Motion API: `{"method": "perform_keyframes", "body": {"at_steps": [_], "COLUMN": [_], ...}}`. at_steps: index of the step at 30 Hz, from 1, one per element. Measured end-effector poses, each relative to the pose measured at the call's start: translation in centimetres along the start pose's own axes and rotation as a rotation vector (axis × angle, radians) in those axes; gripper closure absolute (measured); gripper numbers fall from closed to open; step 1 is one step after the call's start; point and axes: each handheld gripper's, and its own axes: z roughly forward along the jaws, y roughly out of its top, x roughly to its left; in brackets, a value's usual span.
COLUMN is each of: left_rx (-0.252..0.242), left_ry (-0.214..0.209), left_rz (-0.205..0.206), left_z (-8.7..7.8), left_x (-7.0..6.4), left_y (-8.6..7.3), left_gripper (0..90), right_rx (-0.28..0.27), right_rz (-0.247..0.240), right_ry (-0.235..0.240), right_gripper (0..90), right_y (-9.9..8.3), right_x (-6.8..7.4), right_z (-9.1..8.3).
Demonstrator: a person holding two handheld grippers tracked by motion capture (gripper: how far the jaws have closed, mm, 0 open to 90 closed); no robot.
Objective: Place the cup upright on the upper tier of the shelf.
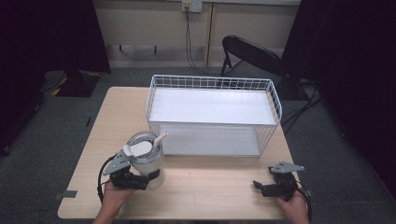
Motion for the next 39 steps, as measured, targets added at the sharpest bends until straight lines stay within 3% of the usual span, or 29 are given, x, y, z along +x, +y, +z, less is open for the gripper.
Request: {"method": "perform_keyframes", "body": {"at_steps": [8,17,26,39], "left_rx": [-0.04,-0.03,-0.037,-0.011], "left_ry": [0.025,0.036,0.021,0.024], "left_rz": [0.016,0.044,0.013,0.008], "left_z": [0.0,-0.1,0.0,0.3], "left_x": [-0.3,-0.9,-1.4,-1.6], "left_y": [-0.4,-0.1,0.8,2.7], "left_gripper": [9.2,9.4,9.4,9.4], "right_rx": [0.0,0.0,0.002,0.0], "right_rz": [0.001,-0.002,-0.003,-0.004], "right_ry": [0.001,0.004,0.005,0.005], "right_gripper": [9.9,9.9,9.9,9.9], "right_y": [0.0,0.0,0.0,0.1], "right_x": [0.0,0.0,-0.1,-0.1], "right_z": [0.0,0.0,0.0,0.0]}}
